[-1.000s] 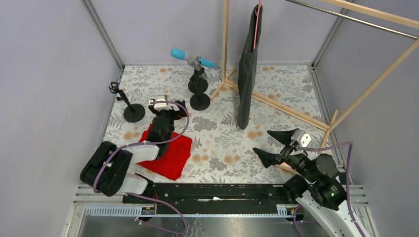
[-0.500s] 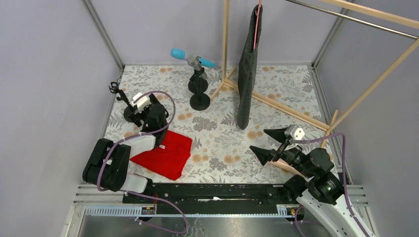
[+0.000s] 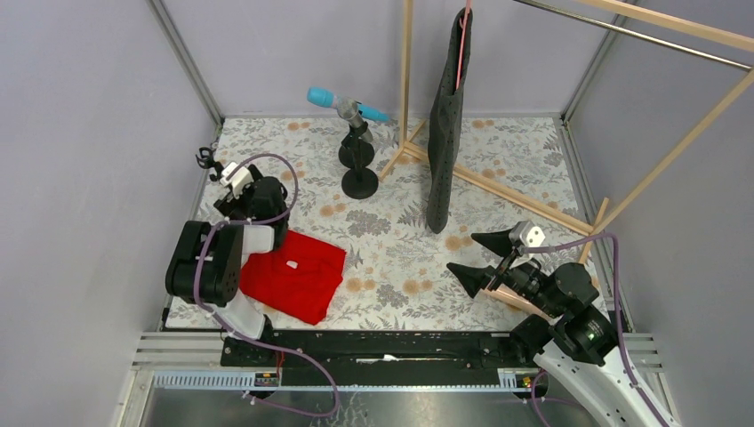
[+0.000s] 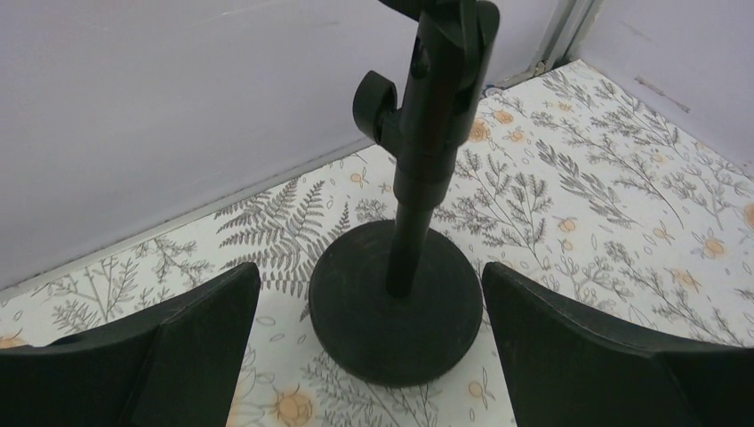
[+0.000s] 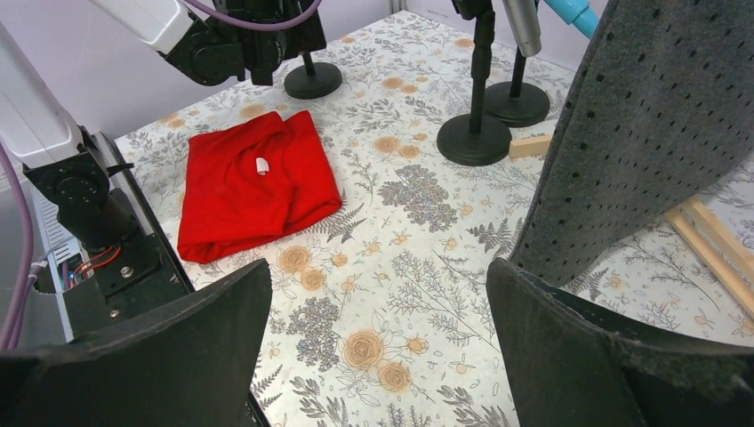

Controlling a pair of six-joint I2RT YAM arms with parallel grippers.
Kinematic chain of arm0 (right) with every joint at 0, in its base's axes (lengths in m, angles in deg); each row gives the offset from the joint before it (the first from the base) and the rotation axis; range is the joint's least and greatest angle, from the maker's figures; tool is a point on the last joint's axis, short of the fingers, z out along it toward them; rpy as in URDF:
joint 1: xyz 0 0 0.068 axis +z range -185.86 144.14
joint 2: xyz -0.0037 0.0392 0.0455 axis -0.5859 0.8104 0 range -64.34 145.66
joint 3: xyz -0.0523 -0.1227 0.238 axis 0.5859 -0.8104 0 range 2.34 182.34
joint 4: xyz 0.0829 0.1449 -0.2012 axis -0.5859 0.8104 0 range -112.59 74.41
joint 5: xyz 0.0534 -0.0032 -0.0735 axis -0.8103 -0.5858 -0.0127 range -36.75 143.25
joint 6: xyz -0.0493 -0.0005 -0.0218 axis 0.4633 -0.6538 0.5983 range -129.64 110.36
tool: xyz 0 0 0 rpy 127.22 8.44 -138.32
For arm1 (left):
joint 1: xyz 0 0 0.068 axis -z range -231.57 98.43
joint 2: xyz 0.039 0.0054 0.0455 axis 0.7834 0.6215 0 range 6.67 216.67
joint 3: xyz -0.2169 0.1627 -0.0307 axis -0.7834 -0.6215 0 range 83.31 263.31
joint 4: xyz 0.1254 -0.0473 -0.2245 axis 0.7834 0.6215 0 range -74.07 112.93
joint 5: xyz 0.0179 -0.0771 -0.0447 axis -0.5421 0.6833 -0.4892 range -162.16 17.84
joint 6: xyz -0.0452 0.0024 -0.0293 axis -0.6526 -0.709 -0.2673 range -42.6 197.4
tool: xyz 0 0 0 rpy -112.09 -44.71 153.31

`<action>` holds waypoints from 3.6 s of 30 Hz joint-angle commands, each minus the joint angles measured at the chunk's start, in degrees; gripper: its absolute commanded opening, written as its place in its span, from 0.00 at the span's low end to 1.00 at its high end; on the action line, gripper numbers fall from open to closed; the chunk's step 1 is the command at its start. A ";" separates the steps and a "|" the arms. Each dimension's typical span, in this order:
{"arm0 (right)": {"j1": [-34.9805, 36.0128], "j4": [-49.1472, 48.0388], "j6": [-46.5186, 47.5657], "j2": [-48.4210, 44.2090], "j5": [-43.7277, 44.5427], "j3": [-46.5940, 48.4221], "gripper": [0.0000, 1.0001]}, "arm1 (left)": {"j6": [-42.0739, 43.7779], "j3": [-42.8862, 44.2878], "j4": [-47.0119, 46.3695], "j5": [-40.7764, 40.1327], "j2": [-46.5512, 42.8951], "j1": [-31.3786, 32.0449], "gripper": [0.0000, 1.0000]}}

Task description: Attach the microphones to the stand

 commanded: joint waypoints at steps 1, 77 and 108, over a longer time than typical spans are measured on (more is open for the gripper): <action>0.11 -0.46 -0.84 1.10 -1.19 3.09 0.96 | 0.94 2.68 -9.26 4.58 3.84 -3.07 0.99; 0.12 8.68 -13.73 11.48 25.65 9.58 0.94 | 0.29 -11.78 -11.67 23.03 -26.03 18.74 0.00; 0.11 51.40 -96.83 28.64 47.26 8.08 1.00 | 2.23 -22.75 -38.71 73.70 -15.76 48.73 0.00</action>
